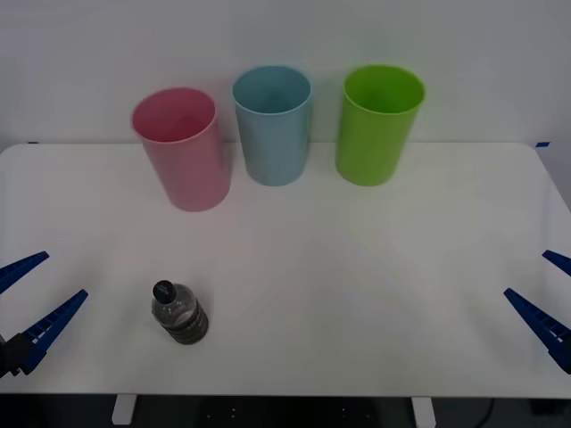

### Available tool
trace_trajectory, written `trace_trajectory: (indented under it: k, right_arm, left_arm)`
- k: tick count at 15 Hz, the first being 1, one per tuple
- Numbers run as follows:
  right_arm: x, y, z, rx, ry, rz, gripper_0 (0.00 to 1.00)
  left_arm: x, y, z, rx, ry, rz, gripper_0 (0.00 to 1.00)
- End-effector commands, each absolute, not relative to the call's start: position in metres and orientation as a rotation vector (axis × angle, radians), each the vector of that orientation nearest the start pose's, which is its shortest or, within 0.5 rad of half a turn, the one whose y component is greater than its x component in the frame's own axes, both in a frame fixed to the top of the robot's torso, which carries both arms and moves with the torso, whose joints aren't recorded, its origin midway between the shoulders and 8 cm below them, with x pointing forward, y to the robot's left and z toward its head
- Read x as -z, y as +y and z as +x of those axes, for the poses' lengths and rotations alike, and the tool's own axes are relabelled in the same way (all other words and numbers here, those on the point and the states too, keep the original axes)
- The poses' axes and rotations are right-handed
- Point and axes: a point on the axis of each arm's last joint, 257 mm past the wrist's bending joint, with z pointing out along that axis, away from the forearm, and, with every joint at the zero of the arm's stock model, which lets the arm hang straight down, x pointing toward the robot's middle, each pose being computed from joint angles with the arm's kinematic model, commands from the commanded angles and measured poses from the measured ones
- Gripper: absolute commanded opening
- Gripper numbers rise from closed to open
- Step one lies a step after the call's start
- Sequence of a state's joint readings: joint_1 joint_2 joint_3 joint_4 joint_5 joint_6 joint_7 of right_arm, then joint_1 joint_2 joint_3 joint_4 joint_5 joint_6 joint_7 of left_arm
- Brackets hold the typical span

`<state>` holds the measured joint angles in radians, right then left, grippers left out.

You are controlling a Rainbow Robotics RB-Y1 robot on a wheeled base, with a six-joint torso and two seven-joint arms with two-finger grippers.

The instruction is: Grasp the object on the table and drop it into the matching bin: aluminum can to the light blue bin, PET bottle to the pink bin.

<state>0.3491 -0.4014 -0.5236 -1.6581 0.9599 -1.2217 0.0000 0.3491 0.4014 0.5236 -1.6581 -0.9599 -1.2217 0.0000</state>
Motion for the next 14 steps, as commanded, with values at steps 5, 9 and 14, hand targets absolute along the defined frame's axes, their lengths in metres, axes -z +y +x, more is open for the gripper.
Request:
trace_trajectory:
  k: [5,9,14]
  right_arm:
    - [0.169,-0.330,0.342,-0.567,1.441,-0.465,1.00]
    - [0.169,-0.330,0.342,-0.567,1.441,-0.465,1.00]
    - [0.169,-0.330,0.342,-0.567,1.441,-0.465,1.00]
  left_arm:
    - [0.174,0.328,0.345,0.597,1.432,0.419,1.00]
    - [0.187,0.337,0.347,0.588,1.472,0.438,1.00]
    - [0.219,0.334,0.355,0.564,1.494,0.566,1.00]
